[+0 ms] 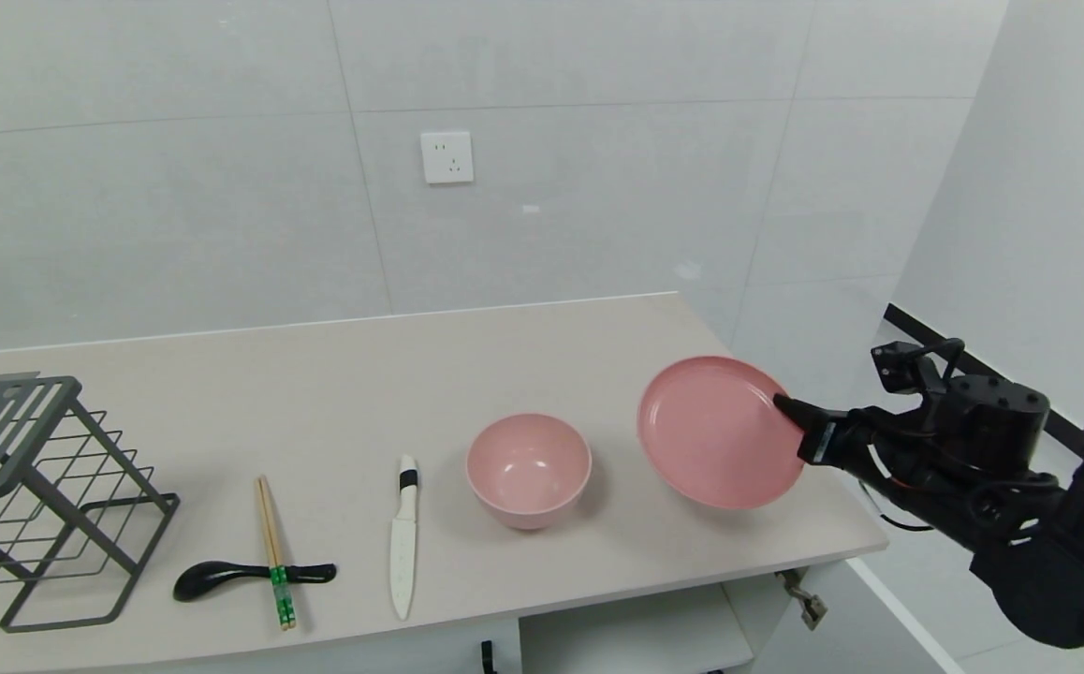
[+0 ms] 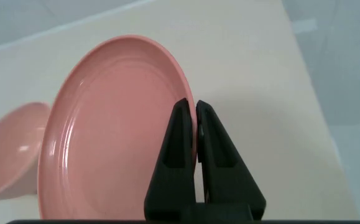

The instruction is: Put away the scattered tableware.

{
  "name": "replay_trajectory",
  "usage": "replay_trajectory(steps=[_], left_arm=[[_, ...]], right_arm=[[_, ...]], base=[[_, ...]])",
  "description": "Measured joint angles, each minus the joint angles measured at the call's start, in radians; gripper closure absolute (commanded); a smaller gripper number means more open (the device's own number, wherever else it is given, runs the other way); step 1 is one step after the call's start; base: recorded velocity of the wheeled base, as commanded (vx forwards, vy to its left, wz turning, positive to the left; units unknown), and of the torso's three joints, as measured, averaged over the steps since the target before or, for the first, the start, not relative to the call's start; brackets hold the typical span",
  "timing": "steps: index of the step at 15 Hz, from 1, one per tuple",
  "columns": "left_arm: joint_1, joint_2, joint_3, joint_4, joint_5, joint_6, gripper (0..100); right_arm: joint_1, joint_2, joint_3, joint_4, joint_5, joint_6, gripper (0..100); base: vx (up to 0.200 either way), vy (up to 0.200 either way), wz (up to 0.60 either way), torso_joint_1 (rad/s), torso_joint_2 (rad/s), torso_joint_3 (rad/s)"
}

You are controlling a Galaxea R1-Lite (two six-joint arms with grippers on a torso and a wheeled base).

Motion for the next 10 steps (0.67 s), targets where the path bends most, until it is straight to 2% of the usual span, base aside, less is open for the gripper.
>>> replay_trajectory(steps=[3, 5, 10], left_arm=[[0.000, 0.000, 0.000, -0.001, 0.000, 0.000, 0], [0.000, 0.000, 0.000, -0.001, 0.000, 0.000, 0], [0.000, 0.000, 0.000, -0.001, -0.003, 0.006, 0]], right_arm=[[0.034, -0.078, 0.097, -0.067, 0.000, -0.025, 100], [0.043, -0.155, 0.168, -0.072, 0.000, -0.072, 100], [0.061, -0.327, 0.311, -0.074, 0.004, -0.086, 100]], base=[[0.000, 0.000, 0.00, 0.000, 0.00, 0.000], [0.000, 0.000, 0.00, 0.000, 0.00, 0.000], [0.000, 0.000, 0.00, 0.000, 0.00, 0.000]])
